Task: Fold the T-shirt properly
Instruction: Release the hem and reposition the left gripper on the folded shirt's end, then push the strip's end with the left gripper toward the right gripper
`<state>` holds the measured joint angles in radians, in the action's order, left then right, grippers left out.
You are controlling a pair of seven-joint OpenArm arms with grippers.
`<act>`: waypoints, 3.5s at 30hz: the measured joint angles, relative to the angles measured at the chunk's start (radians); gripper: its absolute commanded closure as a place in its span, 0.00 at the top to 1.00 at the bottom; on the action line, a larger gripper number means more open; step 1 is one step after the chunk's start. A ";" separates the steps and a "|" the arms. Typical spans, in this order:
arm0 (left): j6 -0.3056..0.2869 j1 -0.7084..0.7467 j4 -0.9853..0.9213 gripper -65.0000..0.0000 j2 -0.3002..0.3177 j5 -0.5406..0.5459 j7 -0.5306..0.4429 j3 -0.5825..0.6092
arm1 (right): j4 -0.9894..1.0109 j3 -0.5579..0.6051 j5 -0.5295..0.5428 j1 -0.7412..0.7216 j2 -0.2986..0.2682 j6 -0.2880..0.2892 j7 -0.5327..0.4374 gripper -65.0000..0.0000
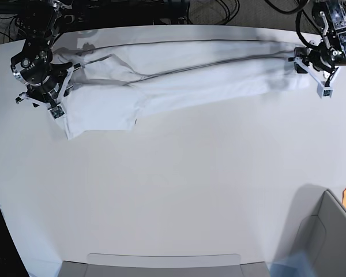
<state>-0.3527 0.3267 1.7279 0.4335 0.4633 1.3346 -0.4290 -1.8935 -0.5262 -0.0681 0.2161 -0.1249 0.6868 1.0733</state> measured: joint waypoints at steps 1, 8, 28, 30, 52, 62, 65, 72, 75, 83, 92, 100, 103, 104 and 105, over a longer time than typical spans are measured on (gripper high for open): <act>-0.020 -0.013 -0.017 0.55 0.000 0.001 -0.002 0.000 | 0.000 0.000 -0.003 0.001 -0.002 0.000 0.001 0.40; -0.211 -0.045 -0.206 0.55 0.011 0.048 -0.094 -0.067 | 0.000 0.000 -0.006 0.002 -0.002 0.000 0.000 0.40; -0.455 -0.299 -0.848 0.00 0.059 0.354 -0.523 0.290 | -0.001 0.055 -0.006 0.003 0.000 0.000 0.000 0.40; -0.465 -0.340 -0.949 0.00 0.036 0.554 -0.468 0.316 | -0.001 0.053 -0.009 0.002 0.000 0.000 0.003 0.40; -0.459 -0.446 -1.119 0.00 0.270 0.281 -0.387 0.223 | -0.043 0.046 -0.002 -0.008 0.016 0.000 0.004 0.40; -0.410 -0.431 -1.002 0.00 0.270 0.230 -0.305 0.219 | -0.051 0.046 0.001 -0.008 0.046 0.000 0.003 0.40; -0.375 -0.383 -0.864 0.00 0.245 0.156 -0.217 0.130 | -0.051 0.045 -0.002 -0.005 0.045 0.000 0.004 0.40; -0.338 -0.210 -0.409 0.00 0.153 -0.018 0.049 -0.066 | -0.052 0.047 -0.001 -0.008 0.045 0.000 0.004 0.40; -0.343 -0.143 -0.208 0.00 0.066 -0.028 0.079 -0.072 | -0.051 0.048 0.002 -0.022 0.047 0.000 0.002 0.40; -0.156 -0.132 0.045 0.00 -0.074 -0.004 0.058 -0.068 | -0.052 0.048 0.003 -0.022 0.048 0.000 0.003 0.40; 0.122 -0.126 0.228 0.00 -0.151 -0.011 0.072 0.096 | -0.052 0.052 0.001 -0.022 0.048 0.000 0.004 0.40; 0.391 -0.124 0.286 0.00 -0.260 -0.016 0.068 0.209 | -0.052 0.052 0.001 -0.022 0.048 0.000 0.003 0.40; 0.444 -0.116 0.287 0.00 -0.289 -0.018 0.065 0.272 | -0.051 0.050 0.001 -0.022 0.045 0.000 0.004 0.40; 0.456 -0.109 0.287 0.00 -0.296 -0.018 0.051 0.307 | -0.050 0.049 -0.003 -0.022 0.044 0.000 0.003 0.40; 0.474 -0.108 0.287 0.00 -0.304 -0.018 0.058 0.337 | -0.050 0.049 -0.004 -0.022 0.042 0.000 0.003 0.40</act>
<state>0.1211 0.2192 2.0148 0.1299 0.4454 1.3930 -0.0917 -1.9438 -0.4770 -0.0723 0.1944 -0.0826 0.6868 1.0767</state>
